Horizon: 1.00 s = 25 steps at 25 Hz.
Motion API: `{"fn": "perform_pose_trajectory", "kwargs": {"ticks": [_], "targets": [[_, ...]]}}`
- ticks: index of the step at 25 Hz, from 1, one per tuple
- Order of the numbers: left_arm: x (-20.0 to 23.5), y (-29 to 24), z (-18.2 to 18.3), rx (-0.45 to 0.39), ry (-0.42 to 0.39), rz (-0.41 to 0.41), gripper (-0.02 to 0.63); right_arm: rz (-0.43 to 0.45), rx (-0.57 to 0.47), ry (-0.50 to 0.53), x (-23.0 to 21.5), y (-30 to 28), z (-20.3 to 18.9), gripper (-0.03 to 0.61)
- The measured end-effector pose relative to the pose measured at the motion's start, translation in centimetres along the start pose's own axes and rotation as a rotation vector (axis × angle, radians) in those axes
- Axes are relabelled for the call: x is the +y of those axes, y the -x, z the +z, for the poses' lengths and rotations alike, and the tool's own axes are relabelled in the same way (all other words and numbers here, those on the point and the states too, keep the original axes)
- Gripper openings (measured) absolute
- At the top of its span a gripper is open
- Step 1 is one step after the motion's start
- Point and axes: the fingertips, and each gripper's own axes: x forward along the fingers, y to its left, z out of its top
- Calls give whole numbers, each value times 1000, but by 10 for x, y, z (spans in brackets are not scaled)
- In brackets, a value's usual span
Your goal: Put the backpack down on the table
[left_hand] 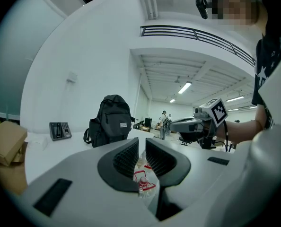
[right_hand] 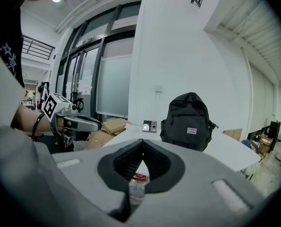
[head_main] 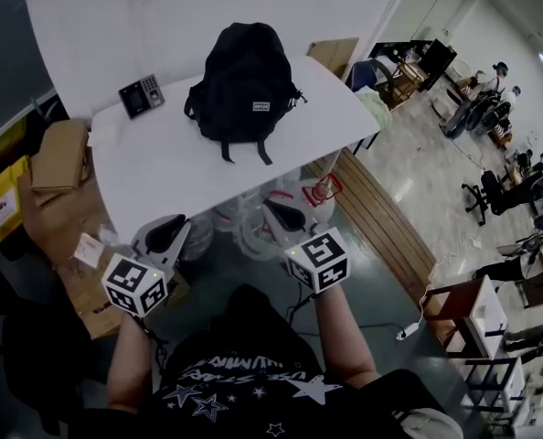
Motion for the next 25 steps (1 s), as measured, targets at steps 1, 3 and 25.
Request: {"fn": "perform_pose_trajectory", "kwargs": {"ticks": [1,3,25], "targets": [[1,4,-2,1,4,0,52,2,2,-3,5,0,-2,2],[-1,9,-4,0,7,-5,52,5,9,-3,14,3,-4,1],[-72,-3,-5,13,-43,32,52,20,31,10,4,61,-22,0]]}}
